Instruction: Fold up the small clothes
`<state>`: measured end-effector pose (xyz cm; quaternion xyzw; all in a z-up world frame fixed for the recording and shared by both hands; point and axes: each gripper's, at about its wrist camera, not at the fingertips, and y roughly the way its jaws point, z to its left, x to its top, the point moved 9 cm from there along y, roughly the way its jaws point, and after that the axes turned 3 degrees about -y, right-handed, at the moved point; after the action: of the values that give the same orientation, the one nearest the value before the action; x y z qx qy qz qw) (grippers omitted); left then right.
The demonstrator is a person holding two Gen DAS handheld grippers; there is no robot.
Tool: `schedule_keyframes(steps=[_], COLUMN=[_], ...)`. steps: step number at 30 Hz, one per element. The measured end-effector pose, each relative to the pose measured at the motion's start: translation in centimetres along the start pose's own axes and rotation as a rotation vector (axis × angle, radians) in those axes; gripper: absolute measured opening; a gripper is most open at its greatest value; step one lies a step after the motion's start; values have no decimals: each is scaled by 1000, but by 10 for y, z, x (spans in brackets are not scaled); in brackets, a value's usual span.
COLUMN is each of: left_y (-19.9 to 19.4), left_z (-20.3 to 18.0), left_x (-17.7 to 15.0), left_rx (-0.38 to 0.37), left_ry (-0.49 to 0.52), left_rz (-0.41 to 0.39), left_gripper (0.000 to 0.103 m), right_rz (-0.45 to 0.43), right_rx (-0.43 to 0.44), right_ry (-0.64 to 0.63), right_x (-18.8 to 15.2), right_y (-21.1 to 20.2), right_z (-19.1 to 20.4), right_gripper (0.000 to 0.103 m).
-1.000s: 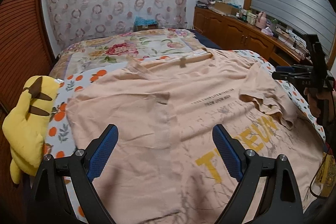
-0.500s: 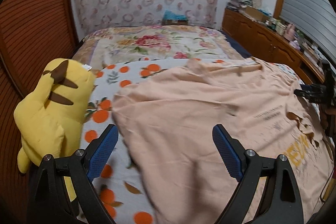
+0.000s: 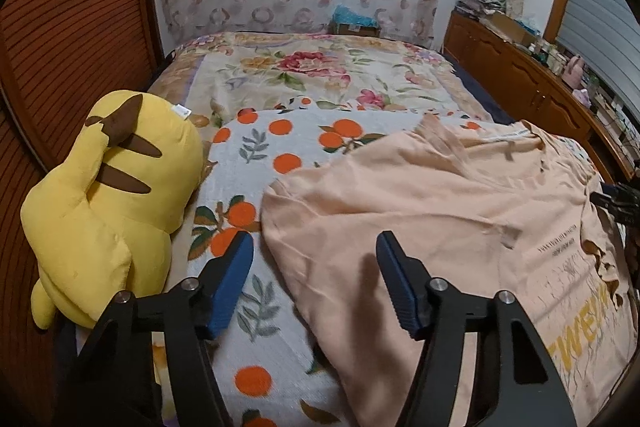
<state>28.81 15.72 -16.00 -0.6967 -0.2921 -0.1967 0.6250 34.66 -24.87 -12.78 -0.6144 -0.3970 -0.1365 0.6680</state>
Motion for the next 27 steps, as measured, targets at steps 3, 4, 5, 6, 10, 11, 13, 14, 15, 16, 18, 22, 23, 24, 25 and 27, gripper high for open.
schedule_keyframes(steps=[3, 4, 5, 6, 10, 11, 13, 14, 15, 16, 18, 22, 23, 24, 25, 27], left_y=[6, 8, 9, 10, 12, 12, 15, 15, 15, 14, 11, -9, -16, -26, -36, -52], left_z=[3, 4, 5, 6, 9, 10, 11, 10, 8, 4, -2, -21, -26, -32, -38, -46], left_x=[-1, 0, 0, 0, 1, 1, 0, -1, -1, -2, -2, 0, 2, 3, 3, 4], left_rx=[-30, -36, -39, -39, -38, -32, -24, -26, -36, -49, -71, -116, -126, -145, -162, -172], left_ry=[-31, -37, -44, -51, -66, -64, -58, -50, -37, -23, -17, 13, 19, 26, 28, 41], left_rz=[22, 27, 29, 30, 37, 39, 44, 39, 40, 44, 43, -4, -22, -44, -62, -91], left_gripper=[55, 54, 53, 52, 51, 51, 50, 37, 14, 10, 5, 5, 5, 5, 5, 5], right_rz=[0, 0, 0, 0, 0, 0, 0, 0, -1, -1, -7, -14, -14, -30, -45, -88], right_rx=[0, 0, 0, 0, -1, -1, -1, -1, -1, -1, 16, 71, 88, 80, 77, 78], right_ry=[1, 1, 1, 2, 2, 2, 2, 2, 2, 3, -9, -42, -46, -48, -52, -62], right_x=[0, 1, 1, 0, 1, 1, 0, 1, 0, 1, 2, 2, 4, 7, 11, 17], right_y=[0, 0, 0, 0, 0, 0, 0, 0, 0, 0, -1, -1, -3, -7, -12, -26], right_z=[0, 0, 0, 0, 0, 0, 0, 0, 0, 0, 4, 10, 13, 11, 13, 17], right_gripper=[66, 66, 66, 66, 66, 66, 66, 66, 66, 66, 52, 15, 10, 8, 8, 8])
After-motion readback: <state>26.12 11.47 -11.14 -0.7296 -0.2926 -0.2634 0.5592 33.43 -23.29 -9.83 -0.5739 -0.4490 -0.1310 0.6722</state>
